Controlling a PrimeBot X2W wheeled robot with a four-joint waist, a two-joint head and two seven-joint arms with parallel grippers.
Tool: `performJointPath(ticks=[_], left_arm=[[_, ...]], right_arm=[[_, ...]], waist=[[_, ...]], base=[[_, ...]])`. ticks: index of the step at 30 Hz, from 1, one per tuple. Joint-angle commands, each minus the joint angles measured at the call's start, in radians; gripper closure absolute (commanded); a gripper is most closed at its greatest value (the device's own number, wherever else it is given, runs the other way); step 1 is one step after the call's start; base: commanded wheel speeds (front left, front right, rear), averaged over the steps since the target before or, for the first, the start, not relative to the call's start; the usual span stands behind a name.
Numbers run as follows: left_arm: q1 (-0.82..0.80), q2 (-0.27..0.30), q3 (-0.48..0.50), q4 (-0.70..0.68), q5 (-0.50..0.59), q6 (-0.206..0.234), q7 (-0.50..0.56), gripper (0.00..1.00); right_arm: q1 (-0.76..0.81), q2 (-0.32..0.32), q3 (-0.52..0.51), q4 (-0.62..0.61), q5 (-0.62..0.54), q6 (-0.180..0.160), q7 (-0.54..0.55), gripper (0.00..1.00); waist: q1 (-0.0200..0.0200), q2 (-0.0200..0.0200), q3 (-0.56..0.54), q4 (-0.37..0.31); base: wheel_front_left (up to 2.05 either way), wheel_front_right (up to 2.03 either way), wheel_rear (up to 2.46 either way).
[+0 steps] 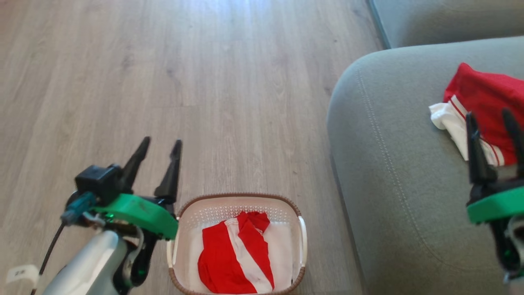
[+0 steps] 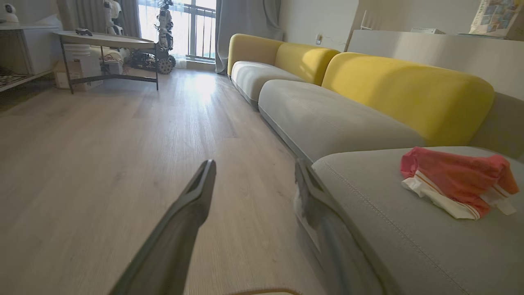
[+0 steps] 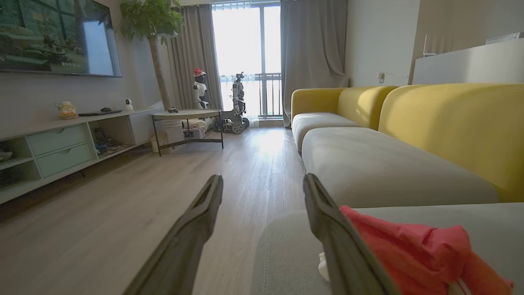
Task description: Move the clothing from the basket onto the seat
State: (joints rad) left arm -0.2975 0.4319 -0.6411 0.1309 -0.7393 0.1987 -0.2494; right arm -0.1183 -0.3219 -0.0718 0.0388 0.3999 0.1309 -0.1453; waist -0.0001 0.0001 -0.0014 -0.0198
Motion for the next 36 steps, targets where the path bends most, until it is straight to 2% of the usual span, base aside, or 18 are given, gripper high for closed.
performJointPath(ticks=[1,6,10,20,36], left_arm=[[-0.023,0.024,0.067,-0.033,0.016,0.012,-0.012,0.00],[0.048,-0.004,0.137,-0.054,0.068,0.018,-0.012,0.00],[0.111,-0.025,0.208,-0.065,0.114,0.018,-0.012,0.00],[0.226,-0.087,0.332,-0.089,0.231,-0.017,-0.012,0.00],[0.243,-0.151,0.402,-0.065,0.317,-0.094,-0.012,0.00]], right_arm=[[0.012,0.003,0.000,-0.049,-0.012,0.000,-0.016,0.00],[0.096,0.089,-0.015,-0.091,-0.027,0.000,-0.046,0.00],[0.136,0.123,0.007,-0.098,-0.031,0.000,-0.067,0.00],[0.172,0.132,0.059,-0.105,-0.037,0.000,-0.101,0.00],[0.161,0.133,0.072,-0.100,-0.034,0.000,-0.113,0.00]], waist=[[0.0001,-0.0001,-0.003,0.015],[0.0001,-0.0001,-0.008,0.045],[0.0001,-0.0001,-0.011,0.058],[0.0001,-0.0001,-0.009,0.071],[0.0001,-0.0001,0.000,0.057]], base=[[0.00,0.00,0.00],[0.00,0.00,0.00],[0.00,0.00,0.00],[0.00,0.00,0.00],[0.00,0.00,0.00]])
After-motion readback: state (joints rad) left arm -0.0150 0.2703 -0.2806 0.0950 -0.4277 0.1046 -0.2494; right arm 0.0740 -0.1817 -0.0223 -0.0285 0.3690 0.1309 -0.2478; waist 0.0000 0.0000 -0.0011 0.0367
